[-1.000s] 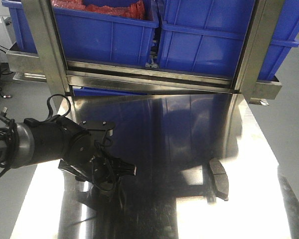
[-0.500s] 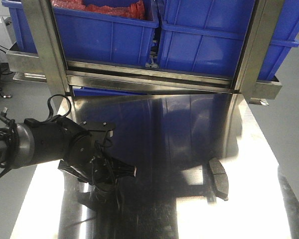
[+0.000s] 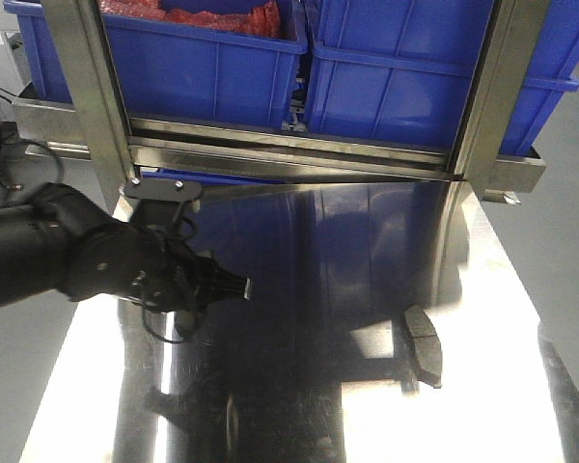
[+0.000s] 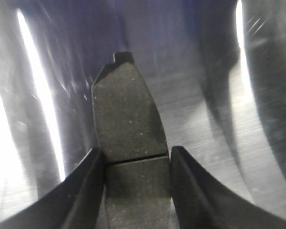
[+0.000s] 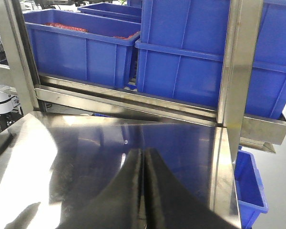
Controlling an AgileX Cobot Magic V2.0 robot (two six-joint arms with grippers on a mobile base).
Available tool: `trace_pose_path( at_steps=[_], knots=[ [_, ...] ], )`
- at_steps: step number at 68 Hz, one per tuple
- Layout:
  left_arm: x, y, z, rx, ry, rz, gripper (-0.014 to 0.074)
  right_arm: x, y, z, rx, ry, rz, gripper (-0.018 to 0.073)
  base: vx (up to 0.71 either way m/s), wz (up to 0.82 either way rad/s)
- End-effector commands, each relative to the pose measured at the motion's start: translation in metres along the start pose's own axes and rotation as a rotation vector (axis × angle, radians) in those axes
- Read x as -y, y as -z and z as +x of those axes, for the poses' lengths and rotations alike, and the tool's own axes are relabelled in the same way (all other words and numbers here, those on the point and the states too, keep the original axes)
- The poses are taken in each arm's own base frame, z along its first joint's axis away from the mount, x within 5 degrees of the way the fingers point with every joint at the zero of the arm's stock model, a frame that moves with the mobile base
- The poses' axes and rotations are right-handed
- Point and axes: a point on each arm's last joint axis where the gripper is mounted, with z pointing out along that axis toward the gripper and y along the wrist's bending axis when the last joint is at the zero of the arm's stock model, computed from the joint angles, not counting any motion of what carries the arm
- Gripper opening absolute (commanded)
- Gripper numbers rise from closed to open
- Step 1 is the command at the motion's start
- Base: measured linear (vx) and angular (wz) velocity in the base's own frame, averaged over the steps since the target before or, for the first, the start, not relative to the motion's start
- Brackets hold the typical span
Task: Move and align brake pads A on conveyor
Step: 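Lift the brake pad with the left gripper away from the table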
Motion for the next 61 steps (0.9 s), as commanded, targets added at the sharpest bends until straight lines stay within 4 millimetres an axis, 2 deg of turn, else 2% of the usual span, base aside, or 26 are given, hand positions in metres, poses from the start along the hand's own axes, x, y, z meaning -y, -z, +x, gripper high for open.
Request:
trace_pose_path(
  at_steps=[1, 31, 61],
  knots=[
    [0.000, 0.046, -0.011, 0.171, -0.021, 0.051, 0.0122, 0.000, 0.001, -0.015, 0.092, 0.006, 0.001, -0.0006, 0.00, 0.00],
    [-0.034, 0.152, 0.035, 0.440, -0.051, 0.099, 0.0125, 0.000, 0.001, -0.015, 0.092, 0.006, 0.001, -0.0006, 0.00, 0.00],
    [-0.067, 0.204, 0.103, 0.634, -0.022, 0.168, 0.0125, 0.000, 0.001, -0.015, 0.092, 0.006, 0.001, -0.0006, 0.00, 0.00]
  ],
)
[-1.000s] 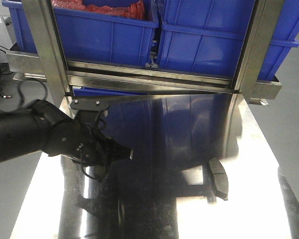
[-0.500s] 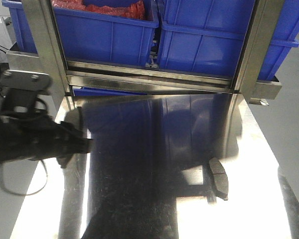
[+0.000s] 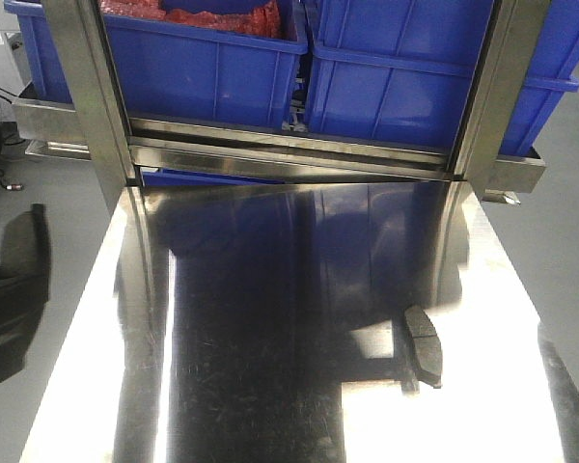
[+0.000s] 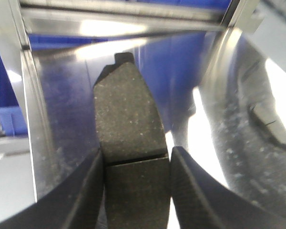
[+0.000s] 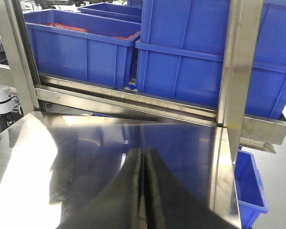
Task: Move and align brake pads A on conveyor
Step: 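Lift the brake pad with the left gripper away from the table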
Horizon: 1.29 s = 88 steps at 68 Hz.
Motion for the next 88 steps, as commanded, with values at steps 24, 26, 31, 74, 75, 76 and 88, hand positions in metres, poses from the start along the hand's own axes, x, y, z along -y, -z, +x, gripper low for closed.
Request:
trace_pose_path(
  at_steps=[24, 26, 31, 74, 75, 76, 88],
  knots=[
    [-0.008, 0.046, 0.000, 0.195, 0.022, 0.060, 0.0125, 0.000, 0.001, -0.015, 0.092, 0.006, 0.001, -0.0006, 0.00, 0.00],
    [-0.008, 0.046, 0.000, 0.195, 0.022, 0.060, 0.0125, 0.000, 0.001, -0.015, 0.092, 0.006, 0.001, -0.0006, 0.00, 0.00],
    [-0.008, 0.046, 0.000, 0.195, 0.022, 0.060, 0.0125, 0.000, 0.001, -0.015, 0.092, 0.006, 0.001, -0.0006, 0.00, 0.00],
    [-0.008, 0.046, 0.000, 0.195, 0.022, 0.060, 0.0125, 0.000, 0.001, -0.015, 0.092, 0.007, 0.001, -0.0006, 0.00, 0.00],
    [-0.008, 0.046, 0.000, 0.195, 0.022, 0.060, 0.0125, 0.000, 0.001, -0.015, 0.092, 0.007, 0.001, -0.0006, 0.00, 0.00],
    [-0.008, 0.046, 0.000, 0.195, 0.022, 0.059, 0.0125, 0.000, 0.001, -0.015, 0.092, 0.007, 0.001, -0.0006, 0.00, 0.00],
    [-0.008, 0.046, 0.000, 0.195, 0.022, 0.059, 0.0125, 0.000, 0.001, -0.015, 0.093, 0.007, 0.001, -0.0006, 0.00, 0.00]
  ],
)
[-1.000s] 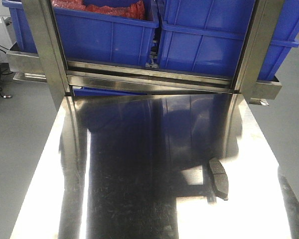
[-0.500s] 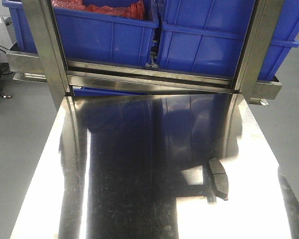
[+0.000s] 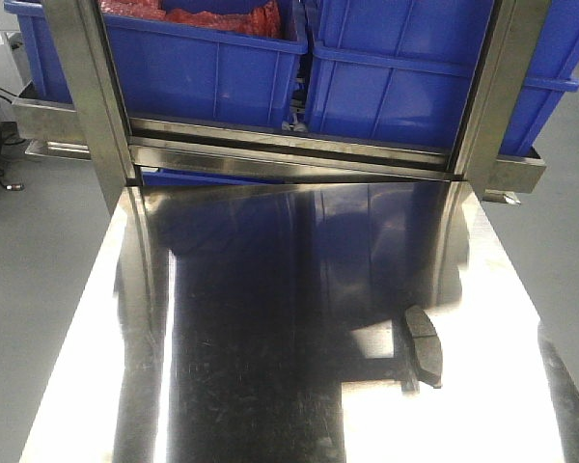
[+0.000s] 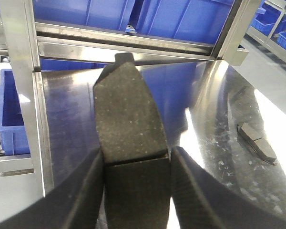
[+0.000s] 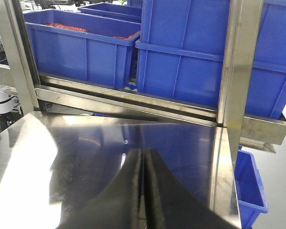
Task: Move and align brake pads A on conveyor
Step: 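Lift the brake pad with the left gripper away from the table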
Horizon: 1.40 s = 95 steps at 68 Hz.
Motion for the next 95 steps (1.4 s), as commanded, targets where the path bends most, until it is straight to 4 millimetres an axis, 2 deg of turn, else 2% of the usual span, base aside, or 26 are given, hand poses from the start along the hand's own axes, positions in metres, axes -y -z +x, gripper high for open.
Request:
trace_pose_path(
  at_steps=[1, 25, 34, 41, 49, 55, 82, 87, 95],
  knots=[
    [0.005, 0.005, -0.014, 0.096, -0.002, 0.042, 0.0125, 0.000, 0.001, -0.015, 0.094, 0.007, 0.001, -0.0006, 0.00, 0.00],
    [0.005, 0.005, -0.014, 0.096, -0.002, 0.042, 0.0125, 0.000, 0.001, -0.015, 0.099, 0.007, 0.001, 0.0013, 0.00, 0.00],
    [0.005, 0.005, -0.014, 0.096, -0.002, 0.042, 0.0125, 0.000, 0.001, -0.016, 0.102, 0.007, 0.000, 0.0127, 0.00, 0.00],
    [0.005, 0.005, -0.014, 0.095, -0.002, 0.042, 0.0125, -0.001, 0.001, -0.016, 0.100, -0.030, -0.009, 0.0294, 0.00, 0.00],
    [0.005, 0.005, -0.014, 0.095, -0.002, 0.042, 0.0125, -0.001, 0.001, -0.015, 0.092, -0.024, -0.008, 0.0418, 0.00, 0.00],
    [0.005, 0.005, -0.014, 0.095, -0.002, 0.042, 0.0125, -0.001, 0.001, -0.015, 0.092, -0.021, -0.007, 0.0447, 0.00, 0.00],
    [0.005, 0.005, -0.014, 0.095, -0.002, 0.042, 0.0125, -0.002, 0.001, -0.014, 0.087, -0.056, -0.017, 0.0440, 0.00, 0.00],
    [0.005, 0.005, -0.014, 0.095, -0.002, 0.042, 0.0125, -0.002, 0.001, -0.013, 0.069, -0.063, -0.019, 0.0473, 0.00, 0.00],
    [0.005, 0.005, -0.014, 0.095, -0.002, 0.042, 0.0125, -0.002, -0.006, -0.006, -0.026, -0.060, -0.014, 0.0580, 0.00, 0.00]
  ],
)
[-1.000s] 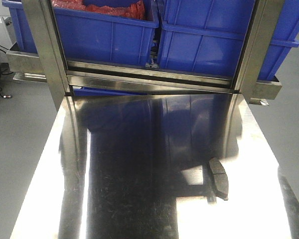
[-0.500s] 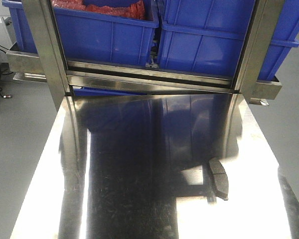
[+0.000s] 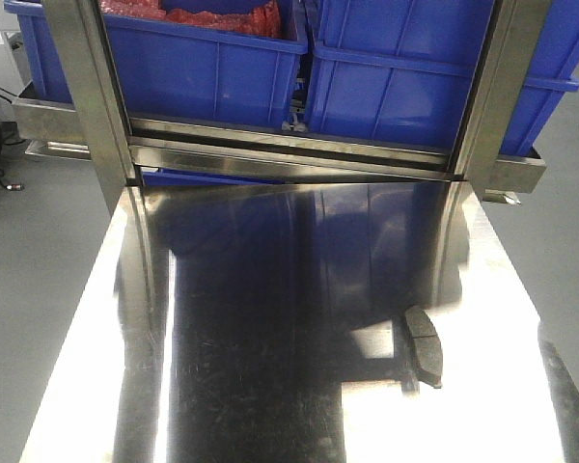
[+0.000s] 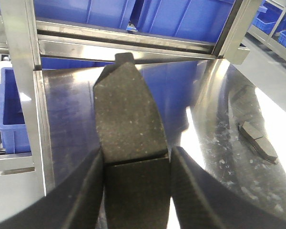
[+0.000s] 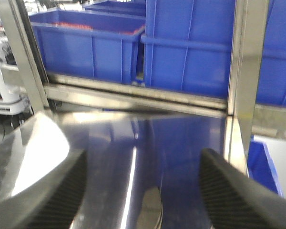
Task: Move and align brake pads A on conveyor
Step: 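Lower the right gripper onto the other brake pad and close it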
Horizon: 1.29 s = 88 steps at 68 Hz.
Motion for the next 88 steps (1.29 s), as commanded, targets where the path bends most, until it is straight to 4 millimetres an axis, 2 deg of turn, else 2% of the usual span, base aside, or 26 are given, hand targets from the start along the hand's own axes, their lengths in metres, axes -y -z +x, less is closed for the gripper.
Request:
trace_pose_path(
  at_steps=[1, 9, 21, 38, 47, 61, 74, 88],
  knots=[
    [0.005, 0.005, -0.014, 0.099, -0.002, 0.045, 0.0125, 0.000, -0.006, -0.008, 0.002, -0.001, 0.003, 0.0597, 0.00, 0.00],
    [0.005, 0.005, -0.014, 0.099, -0.002, 0.045, 0.0125, 0.000, -0.020, 0.000, -0.123, -0.002, 0.013, 0.0651, 0.00, 0.00],
    [0.005, 0.005, -0.014, 0.099, -0.002, 0.045, 0.0125, 0.001, -0.057, 0.005, -0.347, -0.006, 0.031, 0.0634, 0.00, 0.00],
    [0.005, 0.005, -0.014, 0.099, -0.002, 0.045, 0.0125, 0.002, -0.134, 0.009, -0.622, -0.030, 0.060, 0.0591, 0.00, 0.00],
    [0.005, 0.005, -0.014, 0.099, -0.002, 0.045, 0.0125, 0.003, -0.175, 0.014, -0.711, -0.031, 0.069, 0.0591, 0.00, 0.00],
    [0.005, 0.005, -0.014, 0.099, -0.002, 0.045, 0.0125, 0.004, -0.226, 0.028, -0.818, -0.040, 0.076, 0.0591, 0.00, 0.00],
    [0.005, 0.005, -0.014, 0.099, -0.002, 0.045, 0.0125, 0.005, -0.256, 0.043, -0.893, -0.044, 0.081, 0.0591, 0.00, 0.00],
    [0.005, 0.005, -0.014, 0.099, -0.002, 0.045, 0.0125, -0.001, -0.272, 0.062, -0.944, -0.013, 0.057, 0.0591, 0.00, 0.00]
  ],
)
